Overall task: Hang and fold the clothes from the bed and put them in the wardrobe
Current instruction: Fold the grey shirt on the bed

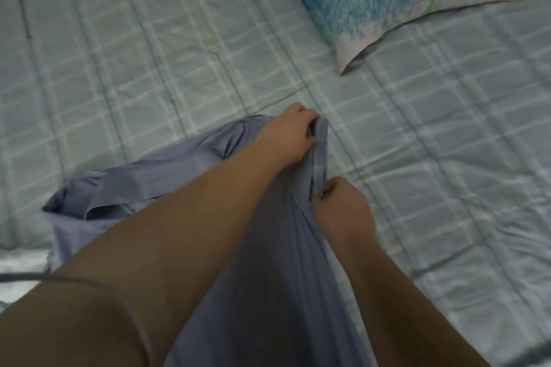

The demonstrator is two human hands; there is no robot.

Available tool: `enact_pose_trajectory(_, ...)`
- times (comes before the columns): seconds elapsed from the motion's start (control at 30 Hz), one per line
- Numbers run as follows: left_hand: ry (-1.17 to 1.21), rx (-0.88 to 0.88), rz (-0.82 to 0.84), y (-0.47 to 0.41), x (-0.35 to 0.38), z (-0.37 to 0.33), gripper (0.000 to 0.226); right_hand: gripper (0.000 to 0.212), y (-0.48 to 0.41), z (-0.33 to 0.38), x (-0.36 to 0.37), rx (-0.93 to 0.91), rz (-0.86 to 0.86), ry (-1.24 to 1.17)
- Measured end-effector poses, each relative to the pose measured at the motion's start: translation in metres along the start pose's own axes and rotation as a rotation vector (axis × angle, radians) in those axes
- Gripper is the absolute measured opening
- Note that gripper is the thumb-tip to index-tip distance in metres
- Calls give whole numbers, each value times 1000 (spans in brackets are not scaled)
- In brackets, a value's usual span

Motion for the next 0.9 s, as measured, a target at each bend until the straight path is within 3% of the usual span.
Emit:
enact_pose_trajectory(0.07,-17,-24,21,-9,-3,-3,40,14,1,-4,-5,15,36,-46)
enact_pose_trajectory(0.17,-55,-27,64,-24,-9,-10,28,9,9,-13,-20,31,-53,-236)
enact_pose_trajectory(0.27,87,3,-86,-38,-15,-19,14,7,14,-27,-36,24,-147,-339)
enact_pose_trajectory(0.33,164,38,-151,-46,-11,-25,11,8,8,-40,-41,20,-184,-349)
enact_pose_trajectory(0.53,265,58,-124,-50,31,-22,6,10,-9,-61,-34,36,-203,-189)
enact_pose_trajectory(0.63,426,111,-210,-45,14,-27,10,5,-2,-50,-38,19,-226,-274)
enact_pose_trajectory(0.77,587,183,-217,-15,-33,-36,10,10,33,-32,-42,-128,-265,-405)
enact_pose_trajectory(0.9,727,133,-309,54,-64,-7,12,23,67,-26,-24,-341,-151,-355)
Point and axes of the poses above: each hand's wrist, its own y-axis away from the middle knuckle, its own x-axis out of the palm, z = x × y, the point moved 1 cm from there along -y, towards the middle knuckle, and after that the axes turned 15 degrees about x, right-handed, at the moved point
